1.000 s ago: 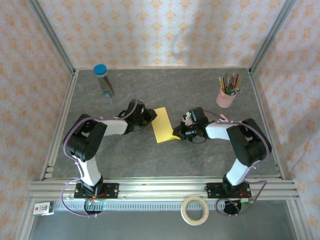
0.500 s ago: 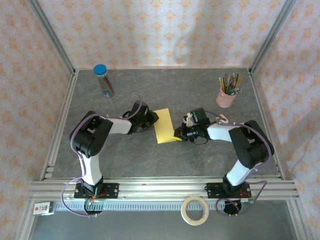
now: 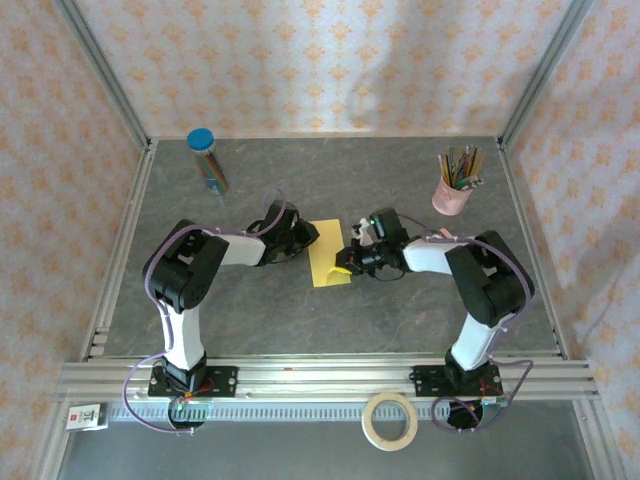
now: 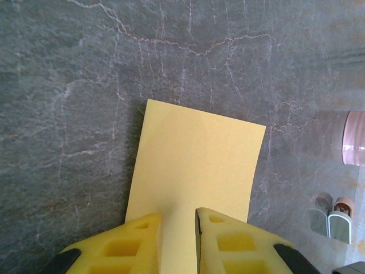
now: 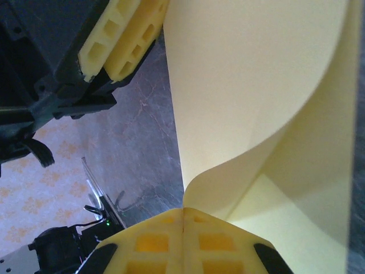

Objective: Fold a paper plane with a square sheet of paper (pick it up from the middle)

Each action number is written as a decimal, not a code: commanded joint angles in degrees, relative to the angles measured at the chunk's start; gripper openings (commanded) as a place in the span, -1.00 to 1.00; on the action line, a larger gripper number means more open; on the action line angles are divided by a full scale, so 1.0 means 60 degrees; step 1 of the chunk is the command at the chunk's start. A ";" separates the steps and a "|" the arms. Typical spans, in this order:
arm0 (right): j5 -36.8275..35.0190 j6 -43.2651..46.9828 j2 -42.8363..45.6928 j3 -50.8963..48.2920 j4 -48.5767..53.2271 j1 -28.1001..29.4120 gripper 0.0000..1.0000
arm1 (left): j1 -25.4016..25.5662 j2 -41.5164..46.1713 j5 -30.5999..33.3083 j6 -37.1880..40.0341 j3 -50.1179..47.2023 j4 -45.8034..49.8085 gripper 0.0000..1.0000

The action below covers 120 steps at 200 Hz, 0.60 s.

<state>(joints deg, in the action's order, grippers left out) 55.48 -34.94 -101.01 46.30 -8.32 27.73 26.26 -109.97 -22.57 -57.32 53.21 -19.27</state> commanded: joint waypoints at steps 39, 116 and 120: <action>-0.0375 -0.0653 -0.0847 0.0671 -0.1345 0.0271 -1.00 | 0.0242 -0.0568 -0.0009 0.0157 0.0164 0.0204 -0.65; -0.0542 -0.0417 -0.1463 0.1174 -0.1279 0.0460 -1.00 | 0.0251 -0.0557 0.0103 0.0185 0.0071 0.0340 -0.67; -0.0571 -0.0326 -0.1514 0.1222 -0.1146 0.0481 -1.00 | 0.0238 -0.0567 0.0096 0.0185 0.0067 0.0340 -0.68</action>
<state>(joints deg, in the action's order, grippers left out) 53.04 -38.94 -109.19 51.27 -15.86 29.82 26.26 -110.08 -22.37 -56.93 53.32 -18.65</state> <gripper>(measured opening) 0.040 0.163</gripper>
